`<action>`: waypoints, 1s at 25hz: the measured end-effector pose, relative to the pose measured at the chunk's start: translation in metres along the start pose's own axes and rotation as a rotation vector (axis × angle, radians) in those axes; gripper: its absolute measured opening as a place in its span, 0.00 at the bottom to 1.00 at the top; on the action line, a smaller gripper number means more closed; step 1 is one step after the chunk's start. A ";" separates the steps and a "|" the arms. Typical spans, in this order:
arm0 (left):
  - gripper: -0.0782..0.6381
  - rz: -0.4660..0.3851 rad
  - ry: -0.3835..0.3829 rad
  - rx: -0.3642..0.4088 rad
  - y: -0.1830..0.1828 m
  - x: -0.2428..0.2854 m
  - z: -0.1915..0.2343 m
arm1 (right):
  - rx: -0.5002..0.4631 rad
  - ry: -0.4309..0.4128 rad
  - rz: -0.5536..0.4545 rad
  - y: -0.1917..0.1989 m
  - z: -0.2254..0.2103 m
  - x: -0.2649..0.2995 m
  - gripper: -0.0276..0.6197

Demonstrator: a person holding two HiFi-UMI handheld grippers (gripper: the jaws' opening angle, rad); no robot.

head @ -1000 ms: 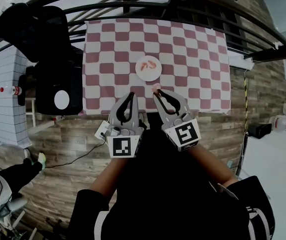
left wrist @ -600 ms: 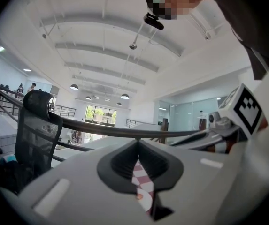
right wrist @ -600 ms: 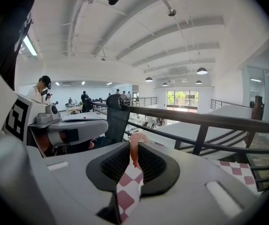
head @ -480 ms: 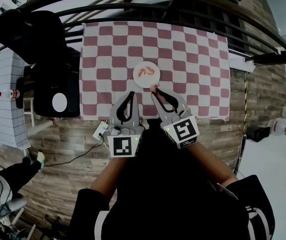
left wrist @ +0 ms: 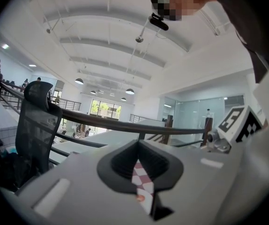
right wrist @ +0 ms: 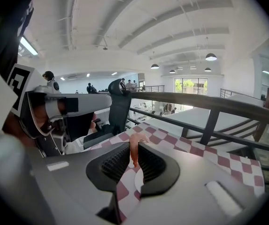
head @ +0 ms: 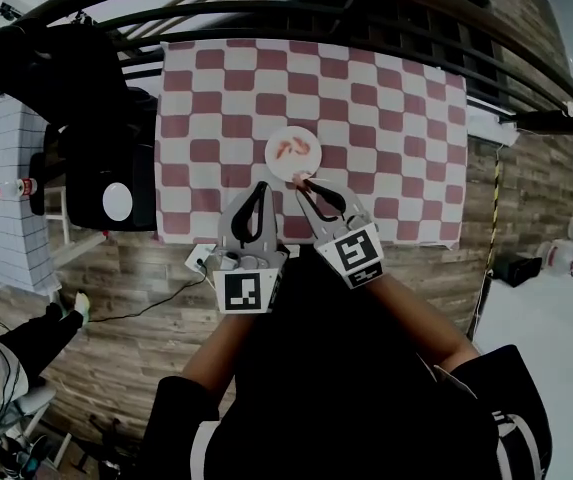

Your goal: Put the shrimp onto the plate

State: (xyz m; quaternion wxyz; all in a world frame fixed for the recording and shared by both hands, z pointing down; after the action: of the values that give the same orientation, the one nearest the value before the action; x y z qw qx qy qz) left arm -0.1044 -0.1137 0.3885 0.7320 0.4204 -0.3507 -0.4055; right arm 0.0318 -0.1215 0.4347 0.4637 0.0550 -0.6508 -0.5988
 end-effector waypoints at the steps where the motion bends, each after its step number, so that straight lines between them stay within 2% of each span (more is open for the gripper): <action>1: 0.12 0.003 -0.005 0.004 0.001 0.003 0.001 | -0.004 -0.008 0.005 0.002 -0.002 0.003 0.13; 11: 0.12 0.006 -0.122 0.003 0.008 0.029 0.025 | -0.045 -0.106 0.064 0.022 -0.014 0.035 0.13; 19: 0.12 -0.023 -0.134 -0.018 0.020 0.039 0.034 | -0.070 -0.155 0.102 0.052 -0.014 0.062 0.13; 25: 0.12 -0.004 -0.157 -0.025 0.029 0.040 0.035 | -0.109 -0.165 0.123 0.072 -0.008 0.082 0.13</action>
State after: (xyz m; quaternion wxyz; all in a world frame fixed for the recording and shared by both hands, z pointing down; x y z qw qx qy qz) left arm -0.1083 -0.1520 0.4357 0.7068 0.3789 -0.4011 -0.4428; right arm 0.0261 -0.1590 0.5374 0.4468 -0.0600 -0.6552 -0.6062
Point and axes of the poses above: the fingertips, and each gripper's own axes: x forward along the fingers, z to its left, y out of its underside, the point moved 7 cm from there along -x, backward along the fingers, and after that the axes turned 14 degrees about -x, right-handed, at the moved point
